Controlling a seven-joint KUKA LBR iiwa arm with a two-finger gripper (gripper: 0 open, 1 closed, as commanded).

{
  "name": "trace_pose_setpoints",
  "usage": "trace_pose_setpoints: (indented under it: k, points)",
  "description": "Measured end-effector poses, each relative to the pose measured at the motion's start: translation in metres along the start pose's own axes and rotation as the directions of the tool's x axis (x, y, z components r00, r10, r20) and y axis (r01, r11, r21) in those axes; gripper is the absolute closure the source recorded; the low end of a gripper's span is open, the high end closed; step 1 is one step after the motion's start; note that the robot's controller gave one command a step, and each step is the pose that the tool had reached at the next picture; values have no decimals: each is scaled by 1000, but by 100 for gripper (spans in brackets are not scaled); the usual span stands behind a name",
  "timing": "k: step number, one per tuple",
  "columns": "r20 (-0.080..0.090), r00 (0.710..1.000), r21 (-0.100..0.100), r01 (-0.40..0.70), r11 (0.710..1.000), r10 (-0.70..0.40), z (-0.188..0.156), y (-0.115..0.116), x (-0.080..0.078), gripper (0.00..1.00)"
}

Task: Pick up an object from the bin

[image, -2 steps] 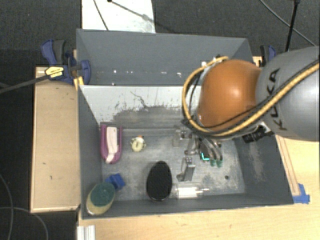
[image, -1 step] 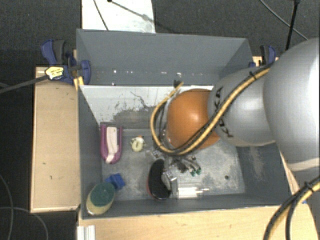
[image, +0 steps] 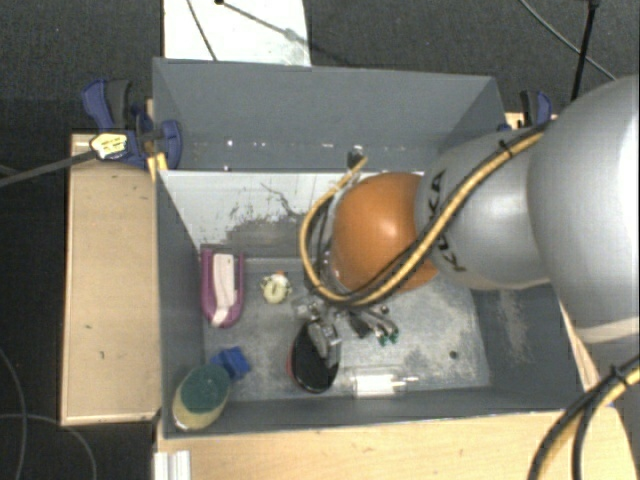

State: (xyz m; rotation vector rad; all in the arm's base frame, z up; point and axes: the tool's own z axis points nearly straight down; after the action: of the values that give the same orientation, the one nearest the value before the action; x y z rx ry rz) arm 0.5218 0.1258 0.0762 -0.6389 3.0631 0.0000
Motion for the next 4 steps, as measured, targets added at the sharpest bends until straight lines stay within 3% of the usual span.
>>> trace_pose_setpoints:
  k: [1,2,3,4]
  points:
    - [-1,1000,0,-26,1000,26,-146,-10,3,100]
    - [-10,1000,-2,-29,1000,29,-141,-10,4,0]
    - [-12,998,-5,-55,998,55,-29,43,-58,0]
    - [-8,974,-1,-226,974,226,-14,-2,-50,0]
